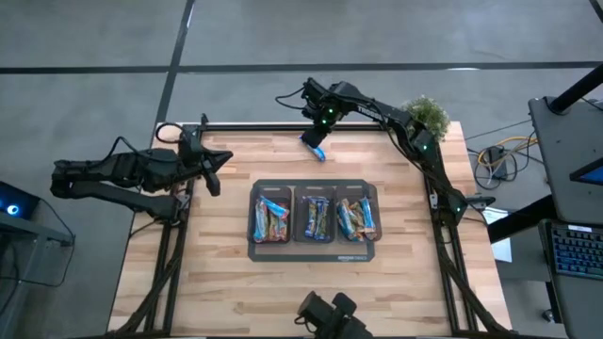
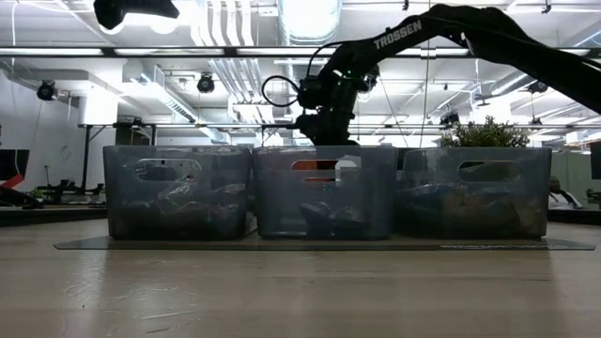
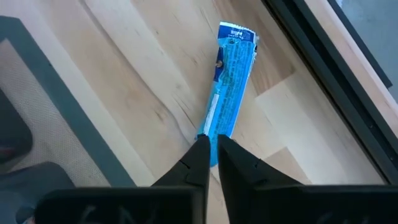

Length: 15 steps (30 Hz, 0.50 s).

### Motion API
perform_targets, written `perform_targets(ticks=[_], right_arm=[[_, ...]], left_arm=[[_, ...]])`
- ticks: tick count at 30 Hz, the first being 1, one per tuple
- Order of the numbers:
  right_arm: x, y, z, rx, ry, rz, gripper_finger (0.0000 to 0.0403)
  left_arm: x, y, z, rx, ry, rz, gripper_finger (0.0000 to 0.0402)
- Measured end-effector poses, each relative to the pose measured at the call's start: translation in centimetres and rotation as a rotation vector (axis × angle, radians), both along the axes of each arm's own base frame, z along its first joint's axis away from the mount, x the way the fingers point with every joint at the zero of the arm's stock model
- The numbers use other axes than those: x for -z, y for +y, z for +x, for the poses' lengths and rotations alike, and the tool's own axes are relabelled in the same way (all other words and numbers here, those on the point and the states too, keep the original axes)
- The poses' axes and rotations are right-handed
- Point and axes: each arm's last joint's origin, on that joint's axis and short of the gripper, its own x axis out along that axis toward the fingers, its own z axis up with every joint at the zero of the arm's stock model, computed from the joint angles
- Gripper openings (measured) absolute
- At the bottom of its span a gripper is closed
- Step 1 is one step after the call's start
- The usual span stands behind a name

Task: Pick and place Granola Bars by type
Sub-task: Put the blue granola bar into the middle black bin

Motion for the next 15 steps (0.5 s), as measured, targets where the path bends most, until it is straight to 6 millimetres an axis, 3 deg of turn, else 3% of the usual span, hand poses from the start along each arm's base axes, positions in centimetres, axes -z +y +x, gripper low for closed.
perform_targets(ticks=[15], right_arm=[[0.09, -0.1, -0.1, 0.074, 0.029, -0.021, 0.0197]], left_arm=[[-0.04, 0.0, 0.01, 0.0, -0.004, 0.0, 0.0]])
